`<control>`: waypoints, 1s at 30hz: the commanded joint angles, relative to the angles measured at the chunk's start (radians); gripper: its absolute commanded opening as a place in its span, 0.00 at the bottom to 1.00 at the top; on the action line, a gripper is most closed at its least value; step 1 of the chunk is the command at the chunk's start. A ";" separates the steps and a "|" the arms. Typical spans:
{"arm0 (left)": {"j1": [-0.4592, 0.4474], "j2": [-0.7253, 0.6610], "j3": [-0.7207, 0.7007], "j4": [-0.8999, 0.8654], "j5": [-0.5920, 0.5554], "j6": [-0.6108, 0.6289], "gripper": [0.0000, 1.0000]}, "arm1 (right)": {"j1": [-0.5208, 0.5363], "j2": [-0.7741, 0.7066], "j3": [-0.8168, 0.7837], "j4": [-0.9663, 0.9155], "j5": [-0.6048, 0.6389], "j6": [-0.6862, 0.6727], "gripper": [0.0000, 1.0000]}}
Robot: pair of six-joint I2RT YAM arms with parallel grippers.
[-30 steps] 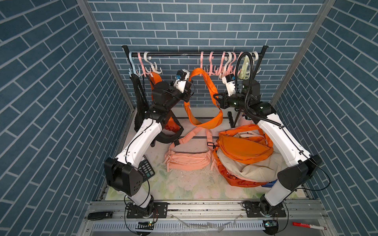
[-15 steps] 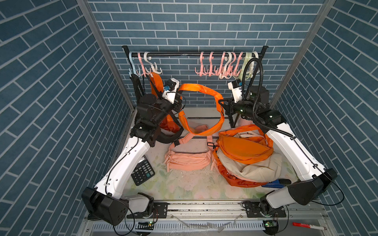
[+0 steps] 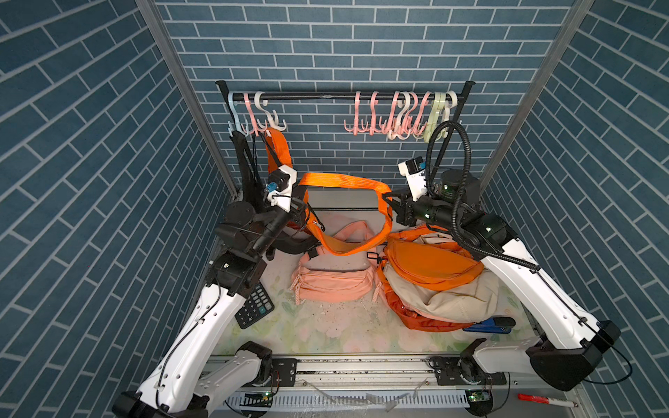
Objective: Take the bag off the hook
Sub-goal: Place the bag inside the bag.
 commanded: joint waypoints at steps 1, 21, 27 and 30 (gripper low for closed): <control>0.002 -0.078 -0.031 -0.015 -0.012 -0.025 0.00 | 0.032 -0.046 -0.020 -0.013 0.057 -0.043 0.00; 0.002 -0.478 -0.178 -0.266 -0.009 -0.068 0.00 | 0.269 -0.195 -0.219 0.054 0.269 -0.065 0.00; 0.003 -0.569 -0.176 -0.392 0.015 -0.071 0.00 | 0.368 -0.245 -0.288 0.086 0.360 -0.058 0.00; 0.003 -0.615 -0.175 -0.450 0.016 -0.082 0.00 | 0.425 -0.266 -0.320 0.090 0.413 -0.054 0.00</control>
